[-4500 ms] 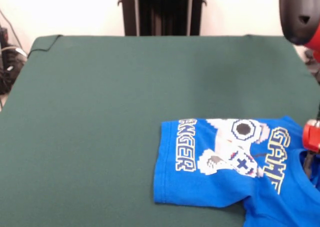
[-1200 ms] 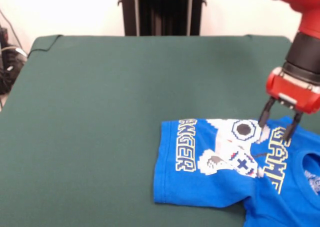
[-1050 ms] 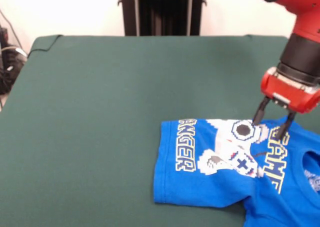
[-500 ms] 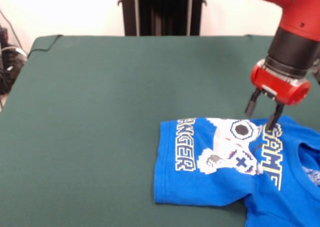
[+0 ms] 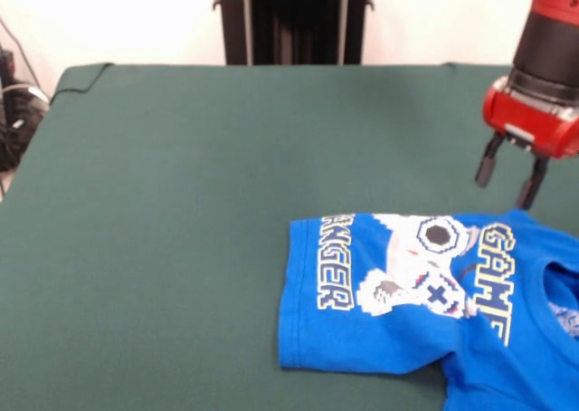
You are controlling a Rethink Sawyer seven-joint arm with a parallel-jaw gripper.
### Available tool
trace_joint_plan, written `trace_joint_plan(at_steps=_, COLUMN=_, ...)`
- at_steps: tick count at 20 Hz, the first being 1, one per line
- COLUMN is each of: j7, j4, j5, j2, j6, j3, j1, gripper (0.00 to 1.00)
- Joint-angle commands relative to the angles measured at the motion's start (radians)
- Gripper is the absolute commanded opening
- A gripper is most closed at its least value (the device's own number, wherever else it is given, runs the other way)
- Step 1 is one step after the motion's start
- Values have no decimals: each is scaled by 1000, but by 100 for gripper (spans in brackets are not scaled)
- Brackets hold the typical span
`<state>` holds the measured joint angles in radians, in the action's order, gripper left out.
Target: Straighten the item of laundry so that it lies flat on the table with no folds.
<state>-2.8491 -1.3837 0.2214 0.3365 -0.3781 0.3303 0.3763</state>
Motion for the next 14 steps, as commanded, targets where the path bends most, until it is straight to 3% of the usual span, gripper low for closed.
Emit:
trace_joint_plan(at_steps=1, j7=9, j4=-114, j5=-37, j2=0, j6=3, j3=-169, j1=-16, gripper=100)
trace_joint_plan(at_steps=14, j7=-30, j4=-51, j5=-44, j2=-98, j6=-17, j3=-121, j1=27, gripper=100)
